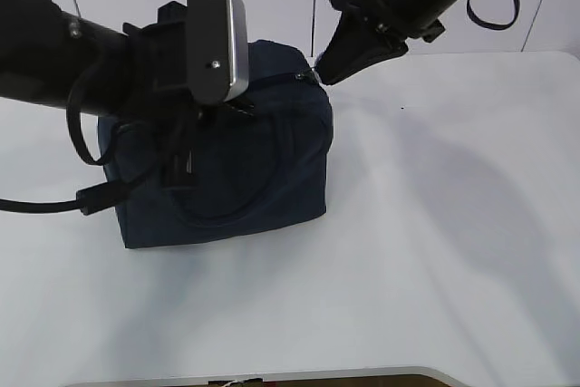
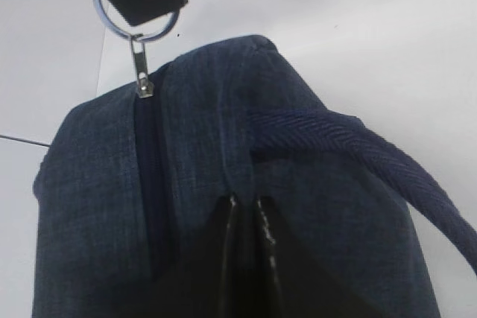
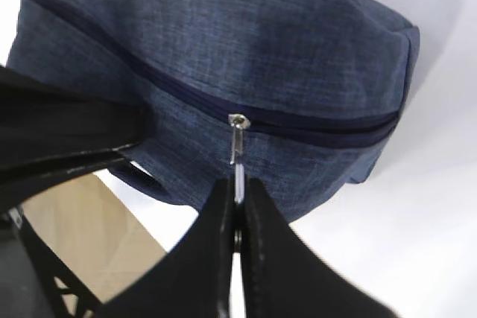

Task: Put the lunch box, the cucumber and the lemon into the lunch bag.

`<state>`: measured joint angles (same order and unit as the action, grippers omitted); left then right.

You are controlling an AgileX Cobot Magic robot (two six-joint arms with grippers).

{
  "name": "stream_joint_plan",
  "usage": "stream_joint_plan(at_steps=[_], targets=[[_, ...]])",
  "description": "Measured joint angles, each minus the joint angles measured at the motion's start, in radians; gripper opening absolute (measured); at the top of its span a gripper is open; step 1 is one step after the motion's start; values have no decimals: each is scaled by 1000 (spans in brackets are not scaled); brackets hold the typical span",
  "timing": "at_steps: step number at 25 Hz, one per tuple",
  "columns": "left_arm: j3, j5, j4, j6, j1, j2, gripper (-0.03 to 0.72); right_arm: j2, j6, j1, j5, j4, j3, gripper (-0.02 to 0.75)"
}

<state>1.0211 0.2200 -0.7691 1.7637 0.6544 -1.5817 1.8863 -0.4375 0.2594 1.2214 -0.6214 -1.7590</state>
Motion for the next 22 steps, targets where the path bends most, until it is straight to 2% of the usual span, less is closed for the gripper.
stream_joint_plan(at_steps=[11, 22], targets=[[0, 0, 4, 0, 0, 0, -6, 0, 335, -2, 0, -2, 0, 5], [2, 0, 6, 0, 0, 0, -6, 0, 554, -2, -63, -41, 0, 5]])
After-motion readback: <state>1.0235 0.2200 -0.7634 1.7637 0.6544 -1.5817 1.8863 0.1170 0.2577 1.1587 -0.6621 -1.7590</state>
